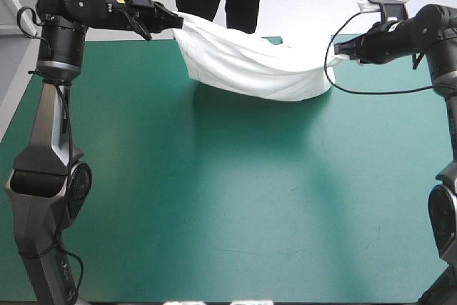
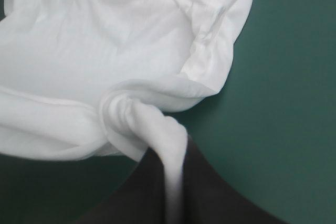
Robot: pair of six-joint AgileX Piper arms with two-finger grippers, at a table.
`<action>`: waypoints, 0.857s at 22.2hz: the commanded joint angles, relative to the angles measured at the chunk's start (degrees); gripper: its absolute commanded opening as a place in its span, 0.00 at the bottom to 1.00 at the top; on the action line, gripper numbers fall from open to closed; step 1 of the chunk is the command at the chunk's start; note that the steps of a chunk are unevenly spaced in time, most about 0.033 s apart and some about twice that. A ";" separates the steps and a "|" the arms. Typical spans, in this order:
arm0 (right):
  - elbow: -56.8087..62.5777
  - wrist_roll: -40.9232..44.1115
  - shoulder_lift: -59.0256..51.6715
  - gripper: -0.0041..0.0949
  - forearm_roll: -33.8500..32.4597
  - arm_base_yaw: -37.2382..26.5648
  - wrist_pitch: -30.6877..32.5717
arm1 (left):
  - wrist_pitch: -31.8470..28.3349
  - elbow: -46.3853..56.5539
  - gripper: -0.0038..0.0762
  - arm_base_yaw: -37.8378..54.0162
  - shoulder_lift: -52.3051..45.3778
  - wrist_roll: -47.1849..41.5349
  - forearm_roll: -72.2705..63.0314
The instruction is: Fold the cloth
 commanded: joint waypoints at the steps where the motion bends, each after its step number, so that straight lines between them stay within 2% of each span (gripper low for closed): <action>1: 2.73 -0.75 -5.31 0.03 -0.64 1.16 -1.71 | 2.37 7.91 0.04 -1.91 -7.12 -1.07 -1.15; 7: 10.59 0.67 -9.06 0.03 -2.88 3.76 4.09 | 2.37 31.53 0.04 -3.49 -16.40 -0.52 -0.52; 8: 14.22 1.61 -11.05 0.03 -4.56 5.27 6.28 | 2.37 39.75 0.04 -4.02 -20.27 -0.52 -0.52; 9: 15.79 1.85 -12.18 0.03 -5.03 5.98 7.18 | 2.37 43.65 0.04 -4.02 -22.33 -0.52 -0.41; 10: 20.01 3.42 -14.40 0.03 -6.53 7.61 7.74 | 2.26 50.75 0.04 -5.00 -26.61 -0.11 0.34; 15: 38.67 6.11 -25.08 0.03 -6.81 9.18 7.74 | 2.26 70.44 0.04 -10.23 -39.83 -1.17 6.23; 19: 53.58 6.11 -33.00 0.03 -5.43 9.18 7.74 | 2.26 81.85 0.04 -11.99 -44.39 -2.23 4.42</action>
